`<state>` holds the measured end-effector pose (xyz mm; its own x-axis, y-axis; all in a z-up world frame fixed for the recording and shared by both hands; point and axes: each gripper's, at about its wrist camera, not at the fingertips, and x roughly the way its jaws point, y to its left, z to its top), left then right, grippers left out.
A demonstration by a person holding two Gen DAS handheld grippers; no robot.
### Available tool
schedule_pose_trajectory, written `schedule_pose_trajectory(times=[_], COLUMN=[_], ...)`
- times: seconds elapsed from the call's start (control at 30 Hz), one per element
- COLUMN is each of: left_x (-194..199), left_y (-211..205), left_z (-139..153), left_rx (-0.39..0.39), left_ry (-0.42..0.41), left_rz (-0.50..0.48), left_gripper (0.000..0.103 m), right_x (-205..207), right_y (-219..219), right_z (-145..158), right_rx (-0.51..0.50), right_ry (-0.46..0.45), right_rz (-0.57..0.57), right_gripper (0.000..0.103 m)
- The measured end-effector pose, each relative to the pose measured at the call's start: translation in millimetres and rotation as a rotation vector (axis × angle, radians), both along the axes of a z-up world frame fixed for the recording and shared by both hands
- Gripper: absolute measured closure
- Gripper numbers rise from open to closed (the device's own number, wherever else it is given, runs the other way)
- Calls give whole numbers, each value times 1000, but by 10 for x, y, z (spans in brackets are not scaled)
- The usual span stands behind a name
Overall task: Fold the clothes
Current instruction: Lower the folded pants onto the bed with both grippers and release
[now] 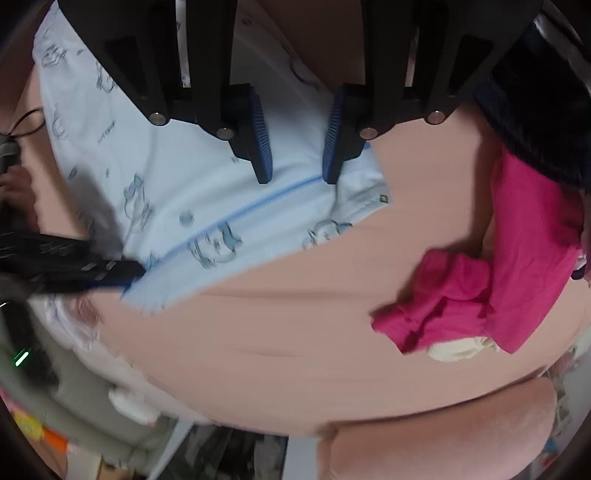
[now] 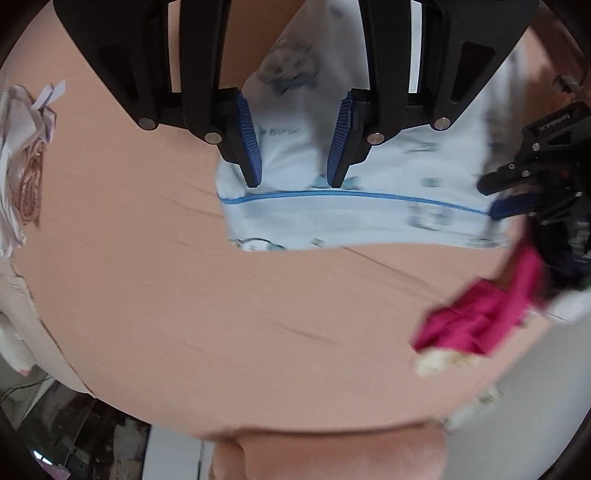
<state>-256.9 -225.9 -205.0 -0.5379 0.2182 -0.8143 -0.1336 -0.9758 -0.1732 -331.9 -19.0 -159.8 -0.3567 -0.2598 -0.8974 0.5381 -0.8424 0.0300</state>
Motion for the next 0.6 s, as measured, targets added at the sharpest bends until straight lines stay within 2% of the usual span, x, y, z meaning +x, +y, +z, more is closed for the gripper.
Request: schedule_pose_trajectory(times=[0.03,0.07,0.13,0.17,0.23,0.3,0.37,0.4,0.43,0.47,0.5,0.53,0.57,0.6], left_x=[-7,-1,22,33,55,61,-60,-108,-114,-122,-128,-127,-110,-76], left_y=[-71,-114,-89,-77,-53,3,136,161,122,50,-16,-66,-106,-119], left_z=[45,80,100,111,131,137,19,-36,-44,-27,-8,12,24,43], left_rx=[-6,-17,13,29,59,76,-2,-31,-21,-1,1,-41,-87,-72], left_ry=[4,12,13,13,14,13,-6,-12,-9,-6,-6,-5,2,11], left_rz=[33,60,45,38,24,1,-33,-39,-31,-9,21,71,104,94], left_gripper=[76,76,77,77,77,77,76,76,76,76,77,74,72,72], right_x=[-92,-183,-220,-230,-120,72,187,178,129,74,22,-30,10,73], right_y=[90,181,350,434,411,243,147,116,156,213,289,370,393,403], right_z=[-23,-47,16,54,127,155,86,8,-51,-102,-71,-19,118,277], right_rx=[-35,-71,-158,-203,-224,-197,-98,-37,-16,-6,-20,-41,-10,34], right_ry=[-29,-58,-86,-99,-99,-82,-53,-35,-30,-28,-39,-52,3,76], right_rz=[-35,-70,-118,-141,-107,-18,20,16,-4,-28,-62,-98,-120,-138], right_gripper=[71,77,79,75,61,59,59,61,61,62,67,71,69,67])
